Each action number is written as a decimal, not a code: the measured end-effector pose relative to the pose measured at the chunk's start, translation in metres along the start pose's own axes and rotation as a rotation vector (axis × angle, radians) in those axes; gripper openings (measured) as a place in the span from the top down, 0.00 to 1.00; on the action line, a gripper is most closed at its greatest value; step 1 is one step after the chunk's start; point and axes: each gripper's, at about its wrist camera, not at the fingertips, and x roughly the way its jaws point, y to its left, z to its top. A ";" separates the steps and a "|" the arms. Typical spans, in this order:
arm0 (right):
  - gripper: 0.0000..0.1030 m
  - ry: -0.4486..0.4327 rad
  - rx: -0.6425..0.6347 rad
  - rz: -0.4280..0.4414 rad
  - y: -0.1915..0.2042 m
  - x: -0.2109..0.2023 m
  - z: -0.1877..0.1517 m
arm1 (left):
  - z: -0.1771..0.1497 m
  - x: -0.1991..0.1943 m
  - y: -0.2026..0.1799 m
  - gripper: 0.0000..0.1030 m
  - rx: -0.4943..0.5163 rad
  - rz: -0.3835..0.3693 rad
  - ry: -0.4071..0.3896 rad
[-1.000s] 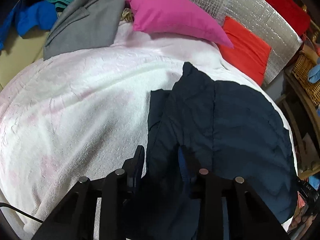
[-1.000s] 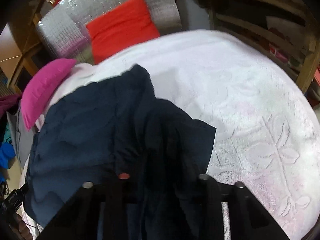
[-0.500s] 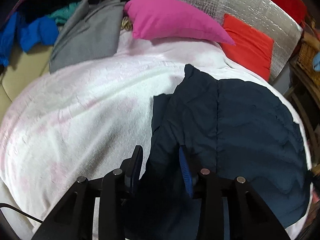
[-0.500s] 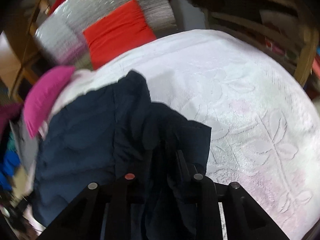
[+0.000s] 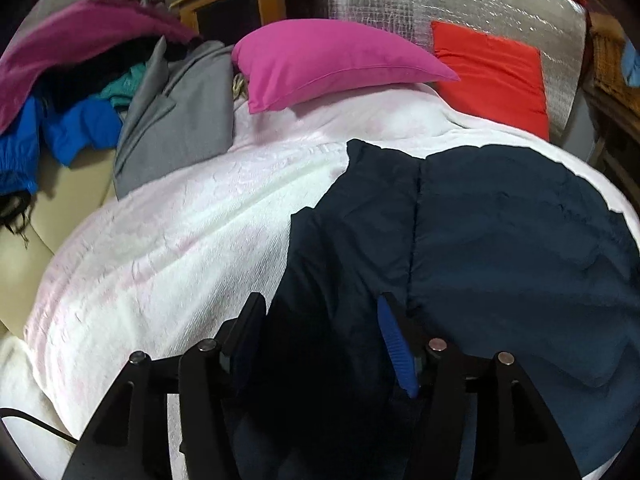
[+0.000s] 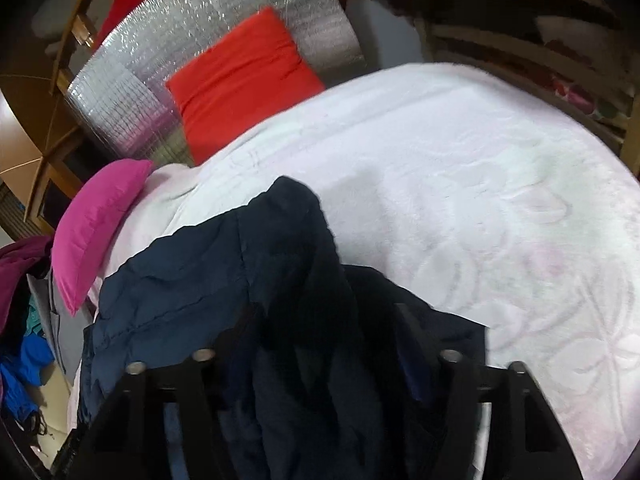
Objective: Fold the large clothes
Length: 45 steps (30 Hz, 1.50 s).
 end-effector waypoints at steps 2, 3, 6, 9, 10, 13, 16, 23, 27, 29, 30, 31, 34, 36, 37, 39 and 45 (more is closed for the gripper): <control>0.61 0.025 -0.010 -0.011 0.003 0.012 0.003 | 0.000 0.001 -0.003 0.41 0.023 0.015 -0.007; 0.68 0.022 -0.026 -0.027 0.006 0.015 0.003 | 0.001 0.002 -0.004 0.41 0.031 0.019 -0.009; 0.88 -0.036 -0.065 -0.046 0.013 0.006 0.005 | 0.002 0.003 -0.005 0.41 0.045 0.029 -0.015; 0.88 -0.120 -0.125 -0.073 0.027 -0.012 0.004 | 0.002 0.001 -0.006 0.41 0.041 0.030 -0.014; 0.88 -0.127 -0.148 -0.095 0.030 -0.013 0.003 | 0.001 0.000 -0.006 0.41 0.042 0.030 -0.015; 0.88 -0.028 -0.134 -0.157 0.020 0.015 -0.003 | 0.000 -0.001 -0.007 0.41 0.054 0.021 -0.022; 0.84 0.018 -0.076 -0.127 0.009 0.021 -0.002 | -0.002 -0.003 -0.009 0.41 0.075 0.034 -0.031; 0.53 0.004 -0.049 -0.122 0.004 -0.002 -0.003 | -0.002 -0.008 -0.007 0.41 0.053 0.023 -0.034; 0.52 -0.066 -0.098 -0.134 0.012 -0.032 -0.011 | -0.004 -0.015 -0.009 0.41 0.058 0.026 -0.052; 0.52 -0.097 -0.107 -0.118 0.013 -0.047 -0.014 | -0.005 -0.018 -0.010 0.41 0.061 0.028 -0.063; 0.52 -0.107 -0.110 -0.104 0.014 -0.054 -0.016 | -0.006 -0.020 -0.010 0.41 0.062 0.029 -0.066; 0.52 -0.108 -0.115 -0.080 0.014 -0.061 -0.019 | -0.006 -0.021 -0.010 0.41 0.064 0.031 -0.069; 0.56 -0.079 -0.142 -0.024 0.018 -0.067 -0.024 | -0.008 -0.023 -0.011 0.41 0.073 0.040 -0.079; 0.65 -0.055 -0.170 -0.015 0.021 -0.068 -0.031 | -0.009 -0.024 -0.011 0.40 0.075 0.049 -0.082; 0.65 -0.044 -0.183 -0.021 0.021 -0.066 -0.034 | -0.009 -0.023 -0.011 0.40 0.074 0.049 -0.080; 0.65 0.001 -0.190 -0.041 0.018 -0.053 -0.040 | -0.009 -0.020 -0.011 0.38 0.068 0.049 -0.060; 0.66 0.069 -0.121 -0.029 0.005 -0.038 -0.036 | -0.007 -0.016 -0.013 0.37 0.065 0.047 -0.041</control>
